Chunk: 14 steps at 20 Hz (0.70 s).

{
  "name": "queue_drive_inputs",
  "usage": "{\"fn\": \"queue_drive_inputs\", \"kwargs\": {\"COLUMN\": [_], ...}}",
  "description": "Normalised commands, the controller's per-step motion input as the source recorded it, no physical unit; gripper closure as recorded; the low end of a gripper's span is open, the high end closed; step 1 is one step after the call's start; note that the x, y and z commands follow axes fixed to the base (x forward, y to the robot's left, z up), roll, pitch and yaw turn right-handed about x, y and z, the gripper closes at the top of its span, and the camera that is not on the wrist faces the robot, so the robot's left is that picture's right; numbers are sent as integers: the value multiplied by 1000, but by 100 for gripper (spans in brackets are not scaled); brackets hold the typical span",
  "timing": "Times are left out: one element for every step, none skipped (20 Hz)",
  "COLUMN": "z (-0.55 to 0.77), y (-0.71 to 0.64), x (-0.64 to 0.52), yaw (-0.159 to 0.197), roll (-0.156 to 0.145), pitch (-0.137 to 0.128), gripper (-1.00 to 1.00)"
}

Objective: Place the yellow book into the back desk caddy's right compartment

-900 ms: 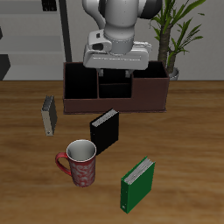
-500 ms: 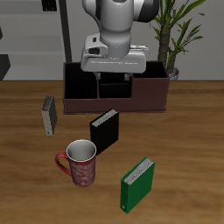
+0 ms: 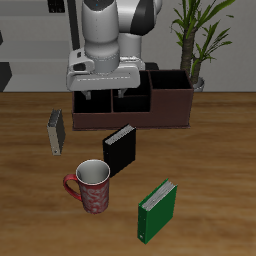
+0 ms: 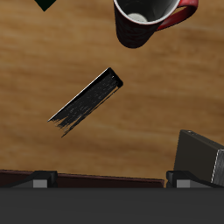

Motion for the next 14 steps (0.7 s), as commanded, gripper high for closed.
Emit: {"fn": "queue_drive_inputs", "kwargs": {"z": [-127,-182,-123,-156,-283,-110,-277,-404,-149,-298,-182,-243,-292,-165], "y": [-1365,-531,-747,-467,-597,-315,-432,-892,-156,-395,-508,-426,-482,-286], "x": [13,-67,-35,-140,-23,-53,-101,-59,-49,-62,-82,-44,-55,-39], "yaw": [-93,120,6,7,58,-34,69,-102,-5,16,-87,-43,-13,54], "roll": [-146,89,-62,107,-26,-51,11,-86,-37,3,-74,-69,-49,-48], "pitch": [-78,-10,-1,-65,62,4,-50,19,-14,27,-36,-16,-21,-29], "gripper": [-100,-100,-100,-100,-100,-100,-100,-100,-100,-100,-100,-100,-100,-100]}}
